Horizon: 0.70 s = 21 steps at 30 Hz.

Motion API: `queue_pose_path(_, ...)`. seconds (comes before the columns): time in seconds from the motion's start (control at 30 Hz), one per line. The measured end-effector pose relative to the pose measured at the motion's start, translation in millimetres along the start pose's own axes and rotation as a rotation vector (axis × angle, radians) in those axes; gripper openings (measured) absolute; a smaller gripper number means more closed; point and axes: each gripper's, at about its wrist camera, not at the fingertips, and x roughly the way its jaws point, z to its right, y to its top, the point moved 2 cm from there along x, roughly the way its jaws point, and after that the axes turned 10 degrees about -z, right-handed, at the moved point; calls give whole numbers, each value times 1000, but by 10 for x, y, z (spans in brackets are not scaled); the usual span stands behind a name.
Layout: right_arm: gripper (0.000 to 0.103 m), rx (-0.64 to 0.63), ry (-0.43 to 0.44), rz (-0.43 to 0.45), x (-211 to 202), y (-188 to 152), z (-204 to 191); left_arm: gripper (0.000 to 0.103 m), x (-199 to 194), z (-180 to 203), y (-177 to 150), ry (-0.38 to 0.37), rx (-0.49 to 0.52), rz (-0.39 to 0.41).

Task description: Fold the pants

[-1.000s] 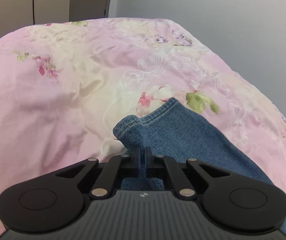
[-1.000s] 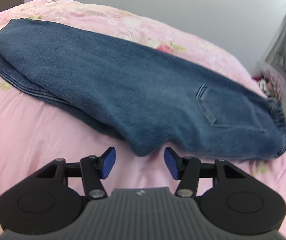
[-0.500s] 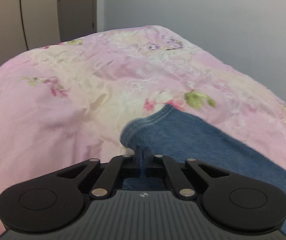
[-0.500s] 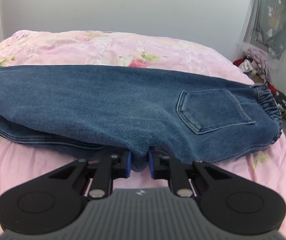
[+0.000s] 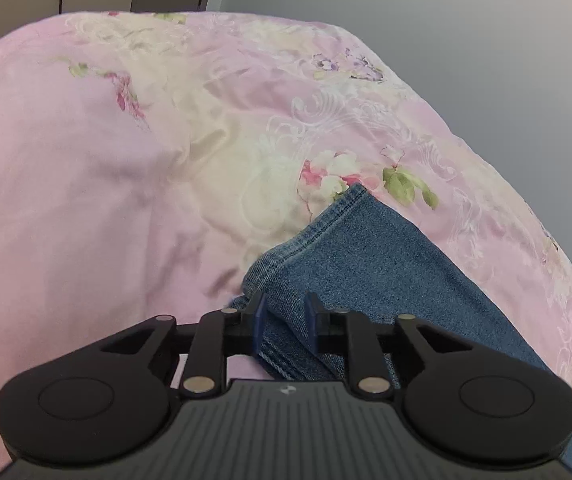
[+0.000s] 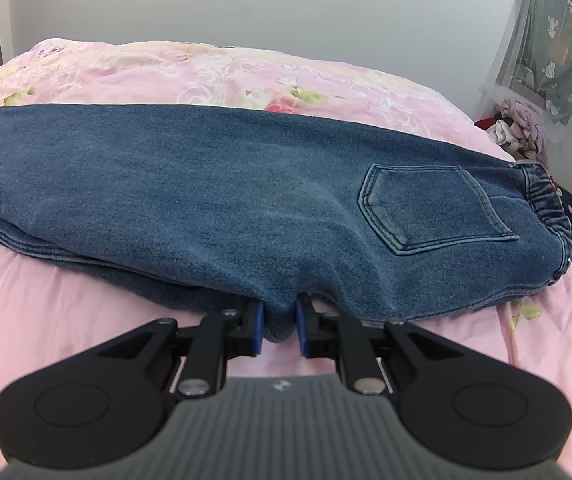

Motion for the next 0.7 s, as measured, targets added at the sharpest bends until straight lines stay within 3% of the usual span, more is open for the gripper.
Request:
queue_pose_path(0.03, 11, -3, 1, -1, -6, 9, 5, 39, 57, -17, -18, -24, -34, -15)
queue_pose_path(0.23, 12, -26, 6, -11, 8, 4, 18, 40, 407, -102, -59, -68, -191, -55)
queue_pose_path(0.3, 12, -35, 5, -11, 13, -3, 13, 28, 403, -87, -62, -83, -209, -26)
queue_pose_path(0.37, 12, -41, 5, -8, 3, 11, 1, 6, 319, -61, -37, -64, -211, 14)
queue_pose_path(0.57, 8, 4, 19, 58, -194, 66, 81, 4, -97, 60, 76, -111, -163, 85)
queue_pose_path(0.7, 8, -6, 24, 40, -184, 41, 130, 4, -126, 68, 42, -55, -129, 71)
